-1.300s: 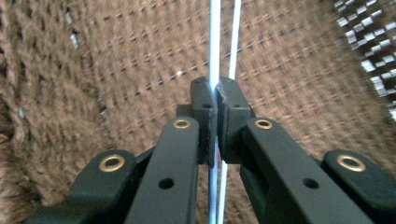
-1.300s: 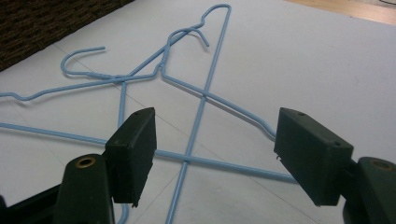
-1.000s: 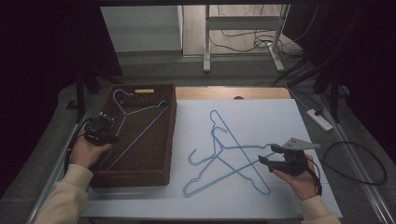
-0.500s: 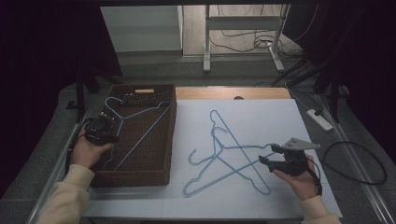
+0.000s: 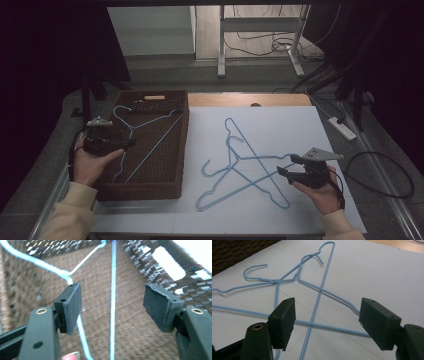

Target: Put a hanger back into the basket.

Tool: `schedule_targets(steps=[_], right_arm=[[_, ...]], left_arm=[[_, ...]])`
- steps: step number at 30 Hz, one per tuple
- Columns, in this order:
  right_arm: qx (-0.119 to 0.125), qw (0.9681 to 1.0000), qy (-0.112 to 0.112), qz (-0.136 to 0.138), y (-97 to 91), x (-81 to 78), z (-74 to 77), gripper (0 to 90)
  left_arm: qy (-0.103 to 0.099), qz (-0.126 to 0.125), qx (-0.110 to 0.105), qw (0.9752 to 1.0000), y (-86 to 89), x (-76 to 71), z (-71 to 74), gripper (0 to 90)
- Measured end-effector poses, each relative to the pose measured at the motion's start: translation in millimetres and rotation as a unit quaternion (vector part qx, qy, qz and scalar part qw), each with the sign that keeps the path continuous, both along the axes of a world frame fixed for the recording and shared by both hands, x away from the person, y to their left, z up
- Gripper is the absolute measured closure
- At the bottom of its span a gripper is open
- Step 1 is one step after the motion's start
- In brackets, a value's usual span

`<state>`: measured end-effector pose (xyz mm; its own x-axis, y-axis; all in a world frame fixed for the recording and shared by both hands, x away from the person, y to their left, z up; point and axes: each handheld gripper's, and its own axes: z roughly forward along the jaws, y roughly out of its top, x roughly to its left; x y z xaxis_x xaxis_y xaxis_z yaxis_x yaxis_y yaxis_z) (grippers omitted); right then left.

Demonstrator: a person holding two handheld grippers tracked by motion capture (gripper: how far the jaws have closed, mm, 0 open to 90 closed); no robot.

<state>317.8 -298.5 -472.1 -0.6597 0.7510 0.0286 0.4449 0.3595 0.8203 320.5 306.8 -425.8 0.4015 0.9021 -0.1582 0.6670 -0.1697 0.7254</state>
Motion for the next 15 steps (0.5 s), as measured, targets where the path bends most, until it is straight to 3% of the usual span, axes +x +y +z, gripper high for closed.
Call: schedule_targets(steps=[6,15], right_arm=[[0.004,1.0000,0.002,-0.001,-0.1,3.1,-0.2,30.1],[0.011,0.9999,0.002,0.002,3.1,7.8,0.5,30.1]], left_arm=[[-0.040,-0.032,-0.032,0.9982,-10.6,-18.0,6.3,29.5],[-0.066,-0.063,-0.065,0.9937,-32.9,-36.1,11.7,27.8]])
